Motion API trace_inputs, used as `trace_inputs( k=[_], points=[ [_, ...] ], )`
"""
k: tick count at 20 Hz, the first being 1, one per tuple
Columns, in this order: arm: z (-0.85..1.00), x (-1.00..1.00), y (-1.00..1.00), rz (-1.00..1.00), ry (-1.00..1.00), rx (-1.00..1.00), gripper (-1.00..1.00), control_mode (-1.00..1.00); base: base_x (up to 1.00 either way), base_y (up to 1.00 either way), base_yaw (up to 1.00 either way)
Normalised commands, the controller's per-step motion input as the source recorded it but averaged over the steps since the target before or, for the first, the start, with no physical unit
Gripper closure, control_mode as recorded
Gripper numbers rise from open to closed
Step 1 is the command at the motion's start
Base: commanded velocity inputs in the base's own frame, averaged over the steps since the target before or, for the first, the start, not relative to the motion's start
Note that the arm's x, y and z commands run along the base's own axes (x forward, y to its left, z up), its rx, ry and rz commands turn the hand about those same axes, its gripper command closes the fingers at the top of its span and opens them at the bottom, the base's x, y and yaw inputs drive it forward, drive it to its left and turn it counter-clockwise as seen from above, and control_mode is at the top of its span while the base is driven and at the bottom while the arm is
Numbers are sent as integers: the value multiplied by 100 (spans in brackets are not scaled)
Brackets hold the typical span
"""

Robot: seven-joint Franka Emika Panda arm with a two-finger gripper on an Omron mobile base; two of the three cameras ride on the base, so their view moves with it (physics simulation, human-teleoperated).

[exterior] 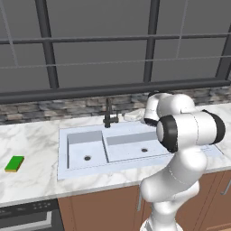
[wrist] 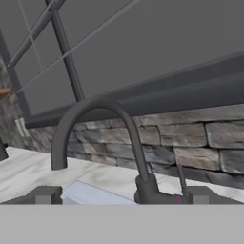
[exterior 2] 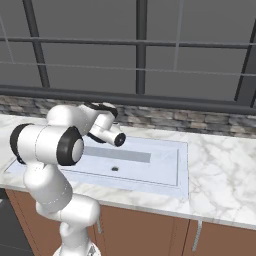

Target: Soak the sponge with water for a few seconds and then drop it inside the sink.

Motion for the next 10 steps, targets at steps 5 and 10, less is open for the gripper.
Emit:
trace_inputs(
  k=[5, 10],
  points=[
    [-8, 0, 13, 0, -8, -1, -100, -100, 0, 0, 0],
    [-5, 0, 14, 1, -7, -3, -100, -100, 0, 0, 0]
  ],
)
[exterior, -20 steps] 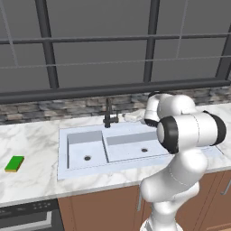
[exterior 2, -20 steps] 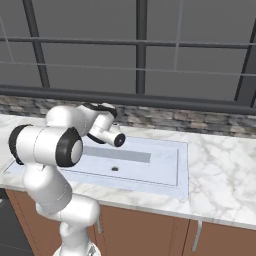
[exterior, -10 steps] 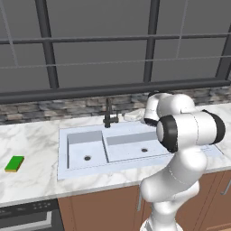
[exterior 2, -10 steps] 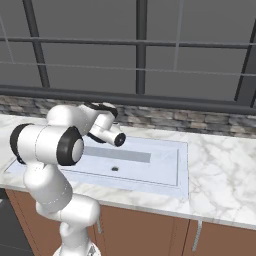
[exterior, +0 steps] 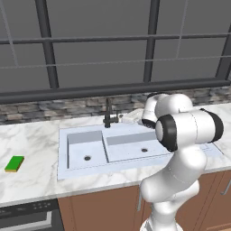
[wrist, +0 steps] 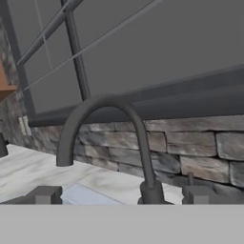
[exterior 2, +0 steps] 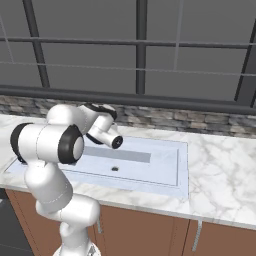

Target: Soak the sponge with water for a few seconds and then drop it inside the sink.

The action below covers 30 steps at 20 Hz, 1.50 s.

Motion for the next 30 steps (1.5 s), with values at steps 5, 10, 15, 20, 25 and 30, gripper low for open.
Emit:
trace_inputs(
  k=[5, 10, 15, 20, 25, 30],
  points=[
    [-4, 3, 5, 1, -1, -2, -100, -100, 0, 0, 0],
    [0, 10, 0, 0, 0, 0, -100, -100, 0, 0, 0],
    [-1, 8, 0, 0, 0, 0, -100, -100, 0, 0, 0],
    [-18, 9, 0, 0, 0, 0, -100, -100, 0, 0, 0],
    [-22, 4, 0, 0, 0, 0, -100, -100, 0, 0, 0],
    [-8, 13, 0, 0, -2, 0, -100, -100, 0, 0, 0]
  ],
)
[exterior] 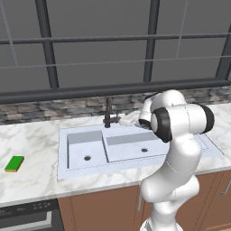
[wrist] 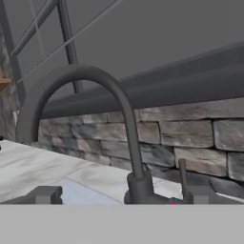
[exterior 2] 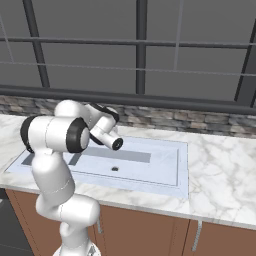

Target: Soak the sponge with water for a few seconds and then drop it inside the sink.

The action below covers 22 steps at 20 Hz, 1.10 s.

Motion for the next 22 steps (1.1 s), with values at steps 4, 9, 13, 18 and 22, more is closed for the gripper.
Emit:
trace_inputs(
  k=[4, 9, 13, 18, 22],
  points=[
    [-14, 16, 0, 0, -2, 0, -100, -100, 0, 0, 0],
    [-8, 16, 0, 0, -1, 0, -100, -100, 0, 0, 0],
    [-5, 13, 0, 0, 0, 0, -100, -100, 0, 0, 0],
    [0, 20, 0, 0, 0, 0, -100, -100, 0, 0, 0],
    [0, 22, 0, 0, 0, -1, -100, -100, 0, 0, 0]
  ],
)
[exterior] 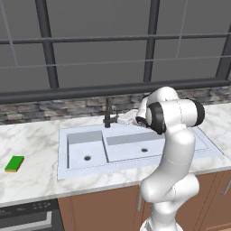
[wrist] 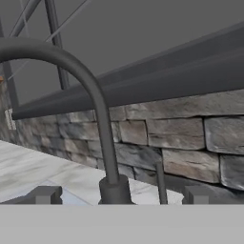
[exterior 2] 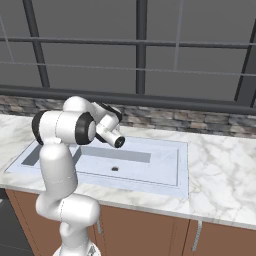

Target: Soak the sponge with water for a few seconds and then drop it inside the sink.

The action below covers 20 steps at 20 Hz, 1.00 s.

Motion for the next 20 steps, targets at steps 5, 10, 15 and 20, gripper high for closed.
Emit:
trace_inputs(
  k=[5, 10, 15, 20],
  points=[
    [-2, 7, 0, 0, 0, -2, -100, -100, 0, 0, 0],
    [-8, 6, 0, 0, 0, -2, -100, -100, 0, 0, 0],
    [-8, 9, 0, 0, 0, -2, -100, -100, 0, 0, 0],
    [-9, 13, 0, 0, 0, -2, -100, -100, 0, 0, 0]
  ],
)
